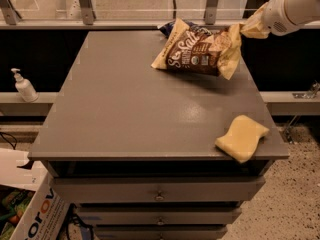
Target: Move brown chip bag near blue chip bag
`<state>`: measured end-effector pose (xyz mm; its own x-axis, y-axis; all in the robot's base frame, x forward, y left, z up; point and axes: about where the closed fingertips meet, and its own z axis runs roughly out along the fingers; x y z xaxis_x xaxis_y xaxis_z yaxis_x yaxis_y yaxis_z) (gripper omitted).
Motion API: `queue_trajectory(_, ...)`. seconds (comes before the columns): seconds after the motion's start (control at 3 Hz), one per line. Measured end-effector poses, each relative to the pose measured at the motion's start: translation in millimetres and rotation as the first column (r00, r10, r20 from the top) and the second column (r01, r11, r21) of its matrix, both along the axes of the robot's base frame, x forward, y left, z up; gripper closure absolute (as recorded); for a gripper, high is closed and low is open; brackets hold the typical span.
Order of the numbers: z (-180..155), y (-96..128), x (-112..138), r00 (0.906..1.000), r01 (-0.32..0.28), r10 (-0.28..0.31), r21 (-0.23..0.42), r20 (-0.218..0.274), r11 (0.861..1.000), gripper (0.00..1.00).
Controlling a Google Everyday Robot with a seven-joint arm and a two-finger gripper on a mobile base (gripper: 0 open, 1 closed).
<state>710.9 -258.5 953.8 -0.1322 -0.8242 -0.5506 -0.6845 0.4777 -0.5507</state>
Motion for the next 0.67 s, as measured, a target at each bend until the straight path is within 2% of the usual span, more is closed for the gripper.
queue_trajectory(0.67,-17,-17,35,0.9988,0.049,-0.049,-0.017,0.010,0.999,1.00)
